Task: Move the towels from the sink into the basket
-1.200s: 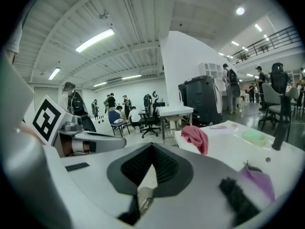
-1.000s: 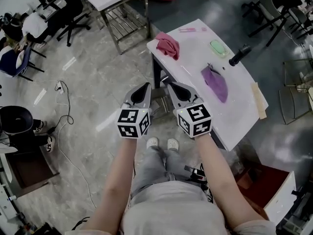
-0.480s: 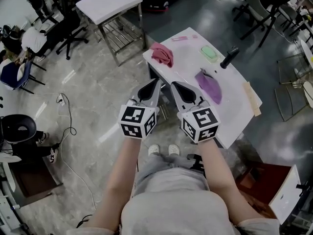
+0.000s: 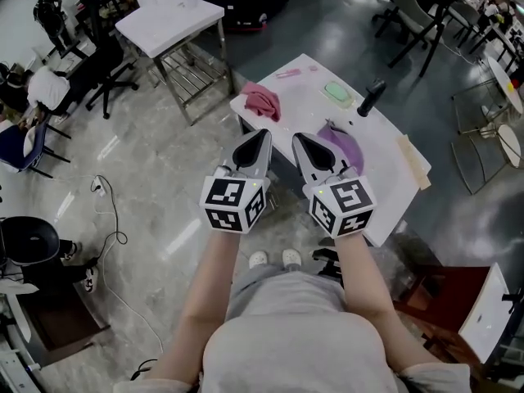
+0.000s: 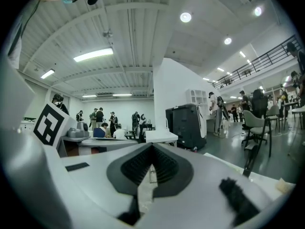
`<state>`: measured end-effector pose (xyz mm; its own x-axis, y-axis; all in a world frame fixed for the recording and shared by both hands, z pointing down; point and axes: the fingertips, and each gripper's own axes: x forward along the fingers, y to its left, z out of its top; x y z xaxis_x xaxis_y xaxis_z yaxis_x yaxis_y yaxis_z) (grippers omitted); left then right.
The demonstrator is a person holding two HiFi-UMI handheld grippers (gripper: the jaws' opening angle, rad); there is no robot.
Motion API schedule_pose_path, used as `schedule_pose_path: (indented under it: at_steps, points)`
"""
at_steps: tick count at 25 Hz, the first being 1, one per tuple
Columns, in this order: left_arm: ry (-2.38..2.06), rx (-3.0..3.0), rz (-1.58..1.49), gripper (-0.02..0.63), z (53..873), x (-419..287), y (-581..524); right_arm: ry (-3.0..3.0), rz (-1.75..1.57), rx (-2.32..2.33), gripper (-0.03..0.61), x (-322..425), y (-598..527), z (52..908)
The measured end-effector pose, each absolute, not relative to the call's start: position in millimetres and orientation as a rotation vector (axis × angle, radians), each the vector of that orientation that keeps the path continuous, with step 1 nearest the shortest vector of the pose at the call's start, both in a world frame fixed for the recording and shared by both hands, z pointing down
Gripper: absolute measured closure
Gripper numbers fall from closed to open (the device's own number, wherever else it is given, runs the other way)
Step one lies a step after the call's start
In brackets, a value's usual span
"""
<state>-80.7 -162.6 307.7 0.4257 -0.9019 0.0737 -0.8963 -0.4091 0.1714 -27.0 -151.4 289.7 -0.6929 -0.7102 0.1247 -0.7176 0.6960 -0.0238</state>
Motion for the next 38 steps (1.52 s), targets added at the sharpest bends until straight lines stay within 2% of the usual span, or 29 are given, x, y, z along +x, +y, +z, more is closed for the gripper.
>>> schedule_pose_path:
  at_steps: [12,21,23,24,30,38]
  points:
    - [-1.335,2.609,-0.005,0.609,315.1,-56.6,-190.3,-2.636,0.264,1.459,0.561,7.9,-170.8,318.0]
    - [-1.160,2.669,0.065,0.609,333.9,-2.7,-220.8,-2.497,0.318,1.585,0.560,52.2,-194.9,342.9]
    - [-1.142,2.668,0.071,0.609,337.5,6.9,-230.0,-2.477,0.329,1.603,0.533,62.0,-204.3,348.0]
    - [-1.133,2.666,0.073,0.608,339.5,11.2,-234.6,-2.470,0.339,1.610,0.488,66.6,-209.0,350.7]
    - [-1.105,2.640,0.088,0.609,354.2,34.5,-260.0,-2.409,0.374,1.653,0.394,96.9,-234.0,369.3]
    - [-1.079,2.604,0.137,0.609,380.5,62.0,-283.9,-2.316,0.445,1.664,0.376,134.8,-258.8,403.8]
